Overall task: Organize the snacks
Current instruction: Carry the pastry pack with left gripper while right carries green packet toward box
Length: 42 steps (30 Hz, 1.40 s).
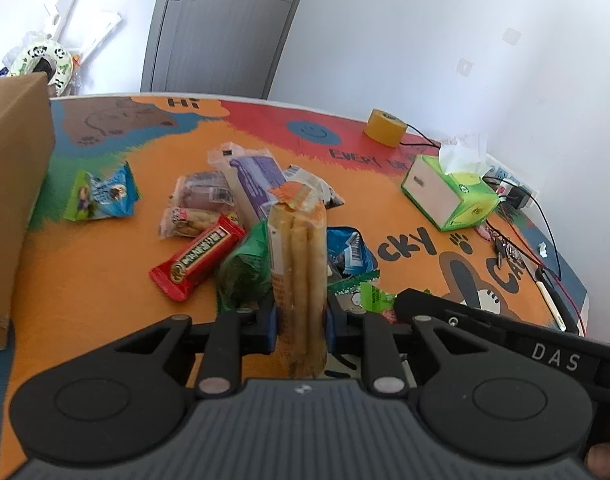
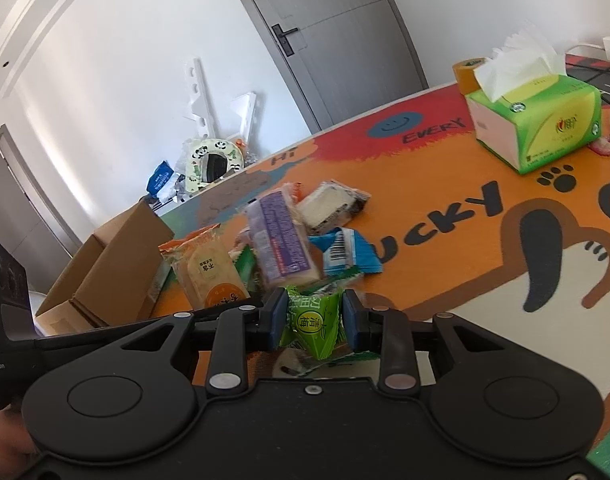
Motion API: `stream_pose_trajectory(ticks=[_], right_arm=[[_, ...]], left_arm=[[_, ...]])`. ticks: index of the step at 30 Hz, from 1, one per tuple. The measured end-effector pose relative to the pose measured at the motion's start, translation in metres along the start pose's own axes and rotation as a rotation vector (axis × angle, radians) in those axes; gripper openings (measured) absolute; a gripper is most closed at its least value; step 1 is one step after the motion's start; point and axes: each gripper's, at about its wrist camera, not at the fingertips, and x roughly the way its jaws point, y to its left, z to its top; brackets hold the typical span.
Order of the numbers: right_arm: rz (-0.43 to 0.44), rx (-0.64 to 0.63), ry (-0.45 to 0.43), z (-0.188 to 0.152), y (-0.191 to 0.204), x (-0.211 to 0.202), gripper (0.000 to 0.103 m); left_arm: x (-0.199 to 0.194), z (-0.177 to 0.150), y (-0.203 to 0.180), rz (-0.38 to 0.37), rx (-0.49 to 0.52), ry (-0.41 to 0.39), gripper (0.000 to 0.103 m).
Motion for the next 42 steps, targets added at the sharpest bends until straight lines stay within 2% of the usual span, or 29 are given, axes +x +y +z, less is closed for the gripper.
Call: stream_pose_trajectory(ticks=[7,26,42], right_arm=[[0.013,-0.003,-0.017,0.001,0.012,-0.003,0.031],[0.090,-0.062,-0.074,0.008,0.067,-0.002,0.030],[0.153,-0.122,-0.094,0.016,0.117,0.006,0.030]], left_arm=[[-0.026,0.003,0.009,0.013,0.004,-0.057,0.021],[-0.094,0.018,0.041,0.105,-0.012,-0.207,0.021],[-0.133,0.033,0.080,0.189,-0.046,-0.310,0.021]])
